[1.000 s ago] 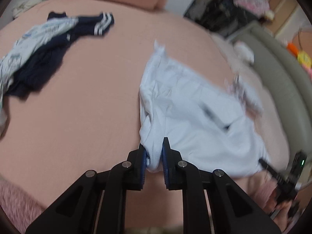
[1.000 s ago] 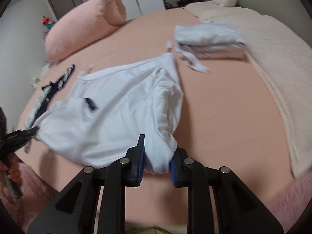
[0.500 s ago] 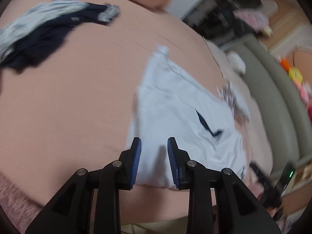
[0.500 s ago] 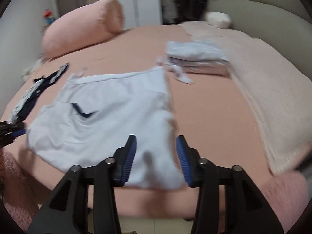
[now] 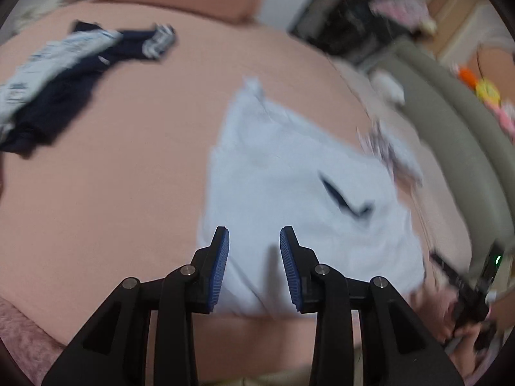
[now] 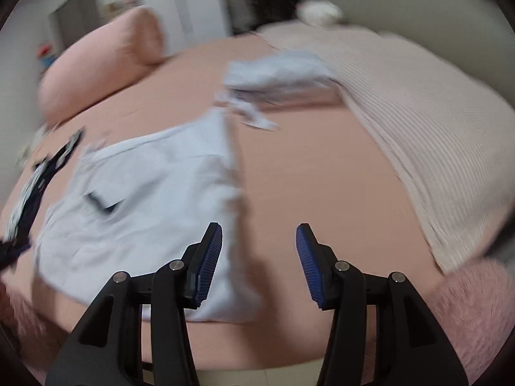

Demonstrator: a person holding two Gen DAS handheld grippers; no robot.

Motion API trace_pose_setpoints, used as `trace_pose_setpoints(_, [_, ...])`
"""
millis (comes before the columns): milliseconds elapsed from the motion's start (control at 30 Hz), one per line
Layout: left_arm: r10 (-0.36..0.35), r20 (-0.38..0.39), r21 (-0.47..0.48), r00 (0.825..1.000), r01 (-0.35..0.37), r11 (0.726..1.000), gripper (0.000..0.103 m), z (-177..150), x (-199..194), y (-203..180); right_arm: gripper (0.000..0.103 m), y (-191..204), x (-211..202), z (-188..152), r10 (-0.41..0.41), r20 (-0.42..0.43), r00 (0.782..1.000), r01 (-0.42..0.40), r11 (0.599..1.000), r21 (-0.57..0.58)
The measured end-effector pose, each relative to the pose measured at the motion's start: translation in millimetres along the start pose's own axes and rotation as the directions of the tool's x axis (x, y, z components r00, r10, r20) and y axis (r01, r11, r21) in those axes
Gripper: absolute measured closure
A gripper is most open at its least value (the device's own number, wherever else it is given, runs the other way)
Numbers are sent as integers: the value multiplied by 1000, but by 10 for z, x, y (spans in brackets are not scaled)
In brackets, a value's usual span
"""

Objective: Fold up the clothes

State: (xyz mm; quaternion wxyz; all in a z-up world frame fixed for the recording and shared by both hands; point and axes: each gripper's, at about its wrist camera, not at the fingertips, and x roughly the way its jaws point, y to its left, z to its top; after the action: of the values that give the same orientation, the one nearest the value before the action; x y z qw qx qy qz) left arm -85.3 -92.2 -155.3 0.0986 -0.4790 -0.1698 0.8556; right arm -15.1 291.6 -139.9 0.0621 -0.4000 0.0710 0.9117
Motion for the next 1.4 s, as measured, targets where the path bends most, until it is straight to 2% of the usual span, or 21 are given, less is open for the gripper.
trace_pose_setpoints(67, [72, -23, -68, 997, -73, 995, 68, -81, -19, 76, 55, 237, 71, -72, 0, -41, 999, -4, 995, -98])
trace_pose_setpoints(133, [82, -24, -187, 996, -85, 979, 66, -172, -100, 283, 55, 259, 96, -206, -45, -83, 995, 37, 994, -99])
trace_pose_setpoints(200, [62, -26, -286, 998, -66, 956, 65, -257, -165, 464, 52, 105, 57, -299, -61, -121, 991, 59, 998, -25])
trace_pose_setpoints(233, [33, -31, -308, 999, -40, 951, 65, -291, -174, 502, 46, 0, 30, -329, -60, -136, 989, 64, 998, 22])
trace_pose_setpoints(267, [14, -32, -309, 999, -23, 951, 65, -310, -174, 499, 45, -94, 9, -349, -56, -149, 987, 65, 996, 60])
trace_pose_setpoints(367, [-8, -58, -261, 998, -7, 965, 65, -329, -81, 385, 45, -212, -62, -387, -36, -165, 986, 56, 992, 115])
trace_pose_setpoints(500, [-14, -125, -176, 992, -8, 984, 66, -337, 131, 193, 44, -91, 93, -382, -11, -196, 981, 24, 998, 64])
trace_pose_setpoints(533, [5, -127, -147, 992, -23, 989, 68, -331, 161, 137, 43, -46, 154, -394, 16, -215, 976, -5, 999, 50])
trace_pose_setpoints(600, [25, -101, -118, 995, -37, 992, 84, -322, 106, 102, 43, 44, 249, -409, 37, -231, 972, -36, 999, 10])
trace_pose_setpoints(700, [43, -57, -85, 997, -48, 995, 89, -311, -6, 79, 75, 135, 276, -400, 47, -216, 975, -55, 998, -33])
trace_pose_setpoints(733, [48, -42, -75, 998, -52, 996, 90, -307, -43, 71, 79, 132, 246, -394, 43, -205, 978, -52, 998, -34])
trace_pose_setpoints(767, [74, -35, -66, 997, -76, 995, 101, -293, -88, 91, 80, 122, 227, -392, 39, -197, 980, -46, 998, -34])
trace_pose_setpoints(867, [183, -22, -42, 983, -183, 982, 102, -230, -237, 196, 82, 29, 288, -386, 50, -218, 975, -50, 999, 5])
trace_pose_setpoints(967, [178, -26, -117, 984, -180, 977, 102, -209, -287, 376, 82, -62, 307, -379, 72, -234, 970, -63, 997, 44])
trace_pose_setpoints(1033, [163, -23, -175, 986, -164, 971, 102, -207, -308, 487, 79, -86, 223, -367, 68, -217, 974, -58, 997, 54])
trace_pose_setpoints(1133, [156, 52, -204, 986, -142, 969, 101, -163, -428, 495, 72, -220, 44, -333, 58, -153, 987, -40, 992, 117])
trace_pose_setpoints(1200, [107, 90, -168, 990, -91, 982, 101, -135, -445, 389, 72, -318, -81, -292, 4, -91, 996, 10, 988, 151])
trace_pose_setpoints(1267, [54, 103, -104, 993, -44, 994, 100, -115, -401, 227, 69, -353, -134, -242, -20, -44, 999, 27, 987, 160])
trace_pose_setpoints(1300, [35, 90, -55, 995, -30, 998, 98, -111, -332, 110, 64, -315, -87, -212, -2, -49, 999, 9, 990, 137])
trace_pose_setpoints(1367, [-2, 61, 43, 998, 0, 999, 96, -105, -194, -124, 64, -225, 22, -173, 14, -74, 997, -8, 996, 83])
trace_pose_setpoints(1400, [32, 39, 69, 999, -34, 997, 96, -110, -105, -191, 64, -154, 108, -198, -12, -111, 994, 17, 999, 41])
